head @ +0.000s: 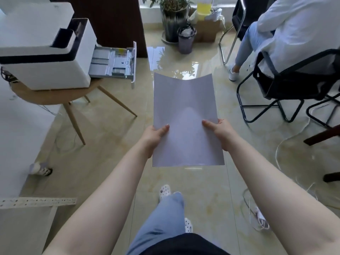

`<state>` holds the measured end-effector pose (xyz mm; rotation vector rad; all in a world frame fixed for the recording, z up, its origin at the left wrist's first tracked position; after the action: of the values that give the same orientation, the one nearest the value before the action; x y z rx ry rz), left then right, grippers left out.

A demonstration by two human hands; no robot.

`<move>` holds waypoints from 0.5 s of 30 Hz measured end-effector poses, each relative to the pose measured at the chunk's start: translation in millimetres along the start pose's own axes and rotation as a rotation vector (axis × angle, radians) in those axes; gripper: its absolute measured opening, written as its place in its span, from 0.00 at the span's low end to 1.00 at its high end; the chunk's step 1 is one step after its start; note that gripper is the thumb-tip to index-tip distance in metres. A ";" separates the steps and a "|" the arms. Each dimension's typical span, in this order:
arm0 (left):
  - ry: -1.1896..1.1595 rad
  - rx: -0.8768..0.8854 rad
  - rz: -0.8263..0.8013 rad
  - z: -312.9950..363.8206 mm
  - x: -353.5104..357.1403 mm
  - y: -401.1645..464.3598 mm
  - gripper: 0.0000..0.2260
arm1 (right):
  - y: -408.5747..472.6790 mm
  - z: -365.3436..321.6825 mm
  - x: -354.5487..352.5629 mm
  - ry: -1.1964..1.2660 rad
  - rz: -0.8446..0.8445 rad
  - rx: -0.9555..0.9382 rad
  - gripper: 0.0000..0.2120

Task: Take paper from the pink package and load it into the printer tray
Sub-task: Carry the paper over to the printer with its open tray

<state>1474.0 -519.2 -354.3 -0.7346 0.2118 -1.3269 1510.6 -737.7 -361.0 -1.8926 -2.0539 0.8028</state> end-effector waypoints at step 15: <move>0.010 -0.047 -0.043 175.4 102.0 280.0 0.16 | 295.7 -158.0 -60.7 -0.029 0.026 0.028 0.12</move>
<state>1819.5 -533.9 -360.7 -0.7754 0.2368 -1.3710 1850.4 -756.1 -378.4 -1.9069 -2.0280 0.8653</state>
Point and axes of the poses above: each hand's wrist, its own y-axis towards the middle knuckle, its own x-axis out of the palm, z = x × y, the point moved 1 cm from there along y, towards the middle knuckle, and after that the axes turned 15 degrees about -y, right-handed, at the moved point
